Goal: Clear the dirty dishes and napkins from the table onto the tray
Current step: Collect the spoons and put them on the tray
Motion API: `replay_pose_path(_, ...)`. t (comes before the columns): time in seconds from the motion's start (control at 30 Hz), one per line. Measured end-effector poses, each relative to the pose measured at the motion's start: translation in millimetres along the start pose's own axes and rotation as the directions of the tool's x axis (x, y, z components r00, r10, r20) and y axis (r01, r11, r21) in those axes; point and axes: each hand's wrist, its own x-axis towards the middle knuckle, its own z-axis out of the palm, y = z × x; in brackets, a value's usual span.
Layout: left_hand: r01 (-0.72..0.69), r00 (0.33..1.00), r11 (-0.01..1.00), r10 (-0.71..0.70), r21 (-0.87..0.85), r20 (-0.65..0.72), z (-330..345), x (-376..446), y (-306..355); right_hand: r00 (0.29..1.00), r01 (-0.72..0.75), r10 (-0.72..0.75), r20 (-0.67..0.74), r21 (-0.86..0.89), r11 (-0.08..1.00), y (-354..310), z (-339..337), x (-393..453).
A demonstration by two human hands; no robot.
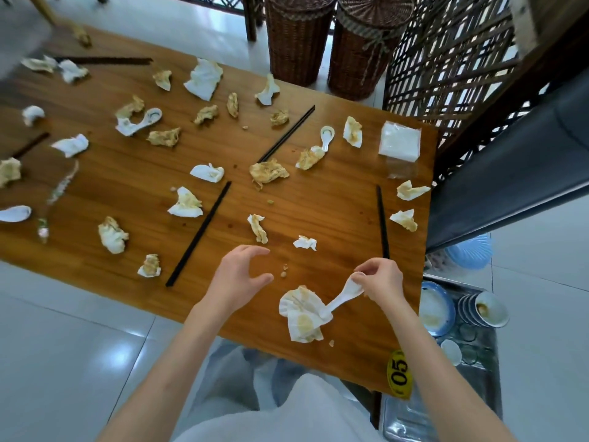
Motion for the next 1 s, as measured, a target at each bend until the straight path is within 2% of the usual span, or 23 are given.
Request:
replay_pose_path(0.27,0.012,0.999,0.999,-0.014,-0.048,-0.036,-63.3,19.0,-56.8,0.996,0.074,-0.08,0.045,0.132,0.988,-90.7,44.8,-19.5)
replay_pose_path(0.4,-0.016,1.0,1.0,0.016,-0.018,0.008,-113.8,32.8,-99.8,0.998,0.017,-0.029,0.057,0.196,0.981,-139.0,89.0,-37.0)
replay_pose_path(0.63,-0.028,1.0,0.999,0.028,0.022,0.002,-190.8,51.3,-170.5,0.998,-0.061,0.046,0.052,0.324,0.944,-200.5,159.2,-60.6)
replay_pose_path(0.9,0.091,0.993,0.996,-0.089,0.014,-0.073,-237.0,73.3,-219.5,0.993,-0.101,0.075,0.093,0.314,0.944,-253.4,203.9,-60.0)
replay_pose_path(1.0,0.095,0.99,0.995,-0.095,-0.011,-0.105,-247.6,84.6,-229.8,0.989,-0.105,0.064,0.131,0.34,0.935,-271.0,211.3,-53.3)
